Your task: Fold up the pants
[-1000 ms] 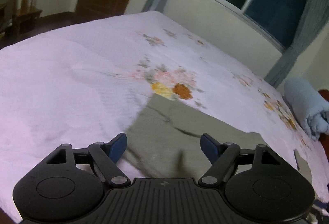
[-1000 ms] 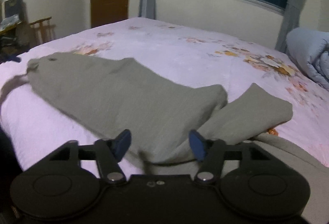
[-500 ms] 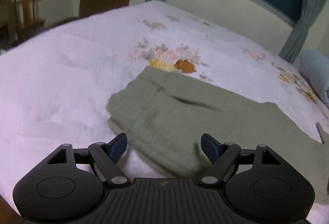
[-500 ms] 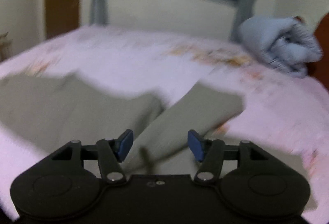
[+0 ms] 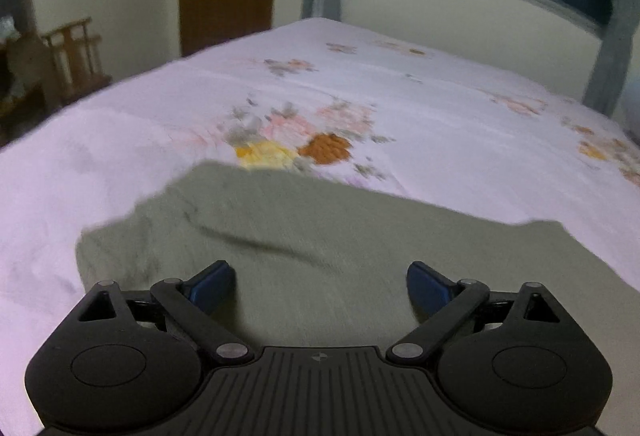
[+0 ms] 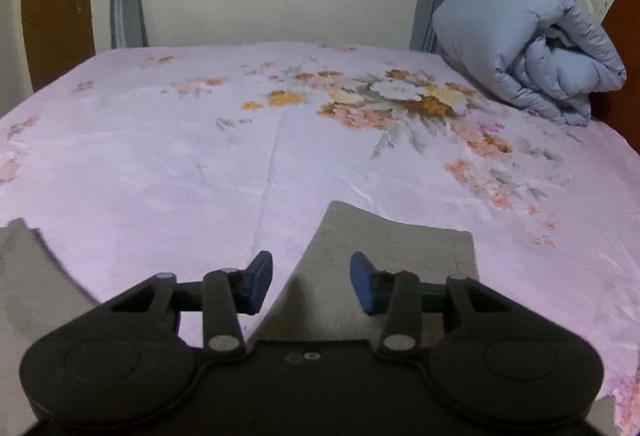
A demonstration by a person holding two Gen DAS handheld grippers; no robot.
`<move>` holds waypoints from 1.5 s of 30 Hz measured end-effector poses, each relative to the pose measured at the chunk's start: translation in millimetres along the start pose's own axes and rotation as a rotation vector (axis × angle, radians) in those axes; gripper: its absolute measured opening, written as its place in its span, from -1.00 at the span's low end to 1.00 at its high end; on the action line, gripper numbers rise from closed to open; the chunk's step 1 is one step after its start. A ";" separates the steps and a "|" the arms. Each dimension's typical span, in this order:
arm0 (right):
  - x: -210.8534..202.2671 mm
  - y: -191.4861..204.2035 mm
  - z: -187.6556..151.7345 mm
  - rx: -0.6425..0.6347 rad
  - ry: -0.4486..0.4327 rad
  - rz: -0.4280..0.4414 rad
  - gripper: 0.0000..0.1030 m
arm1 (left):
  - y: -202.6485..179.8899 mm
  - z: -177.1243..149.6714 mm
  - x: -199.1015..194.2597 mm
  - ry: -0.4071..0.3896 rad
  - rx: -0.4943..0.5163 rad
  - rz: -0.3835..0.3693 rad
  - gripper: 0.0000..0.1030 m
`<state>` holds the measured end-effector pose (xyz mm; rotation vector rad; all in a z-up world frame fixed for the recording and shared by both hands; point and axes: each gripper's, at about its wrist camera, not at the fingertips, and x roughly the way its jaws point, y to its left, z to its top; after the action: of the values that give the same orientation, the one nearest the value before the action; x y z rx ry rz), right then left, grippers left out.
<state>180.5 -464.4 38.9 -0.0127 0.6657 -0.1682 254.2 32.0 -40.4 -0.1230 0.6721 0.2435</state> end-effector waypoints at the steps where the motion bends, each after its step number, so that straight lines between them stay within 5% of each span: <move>1: 6.7 0.3 2.9 0.001 0.007 -0.005 -0.37 | 0.4 4.4 4.8 -0.007 0.001 0.015 0.83; 9: 86.7 9.6 29.9 -0.029 0.184 -0.126 -0.44 | -1.7 7.5 23.2 0.009 0.016 0.013 0.86; 11: 99.6 7.4 29.7 -0.033 0.216 -0.156 -0.56 | -2.5 4.0 23.5 0.008 0.033 0.010 0.90; 13: 97.8 1.0 29.6 -0.008 0.226 -0.124 -1.00 | -2.8 0.9 20.1 0.012 0.046 -0.006 0.91; 18: 30.0 -27.9 33.1 0.031 0.073 -0.109 -1.00 | -7.7 -7.4 -6.2 0.016 0.067 -0.113 0.91; 22: -45.6 -60.8 15.5 0.070 -0.029 -0.125 -1.00 | -44.4 -31.5 -29.6 0.036 0.183 -0.238 0.91; 25: -96.5 -86.5 -11.0 0.131 -0.079 -0.168 -1.00 | -65.0 -55.5 -24.0 0.126 0.213 -0.268 0.91; 27: -121.5 -107.1 -31.0 0.188 -0.094 -0.197 -1.00 | -69.0 -69.5 -28.1 0.079 0.252 -0.246 0.92; 35: -172.6 -161.1 -91.0 0.330 -0.124 -0.224 -1.00 | -60.9 -64.9 -33.4 0.148 0.316 -0.307 0.92; 45: -189.5 -178.1 -112.2 0.371 -0.117 -0.197 -1.00 | -45.7 -51.7 -28.0 0.221 0.325 -0.423 0.92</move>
<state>-62.1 -605.1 78.6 0.2669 0.5077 -0.4753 213.9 -27.0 -61.4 0.0226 0.8777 -0.2901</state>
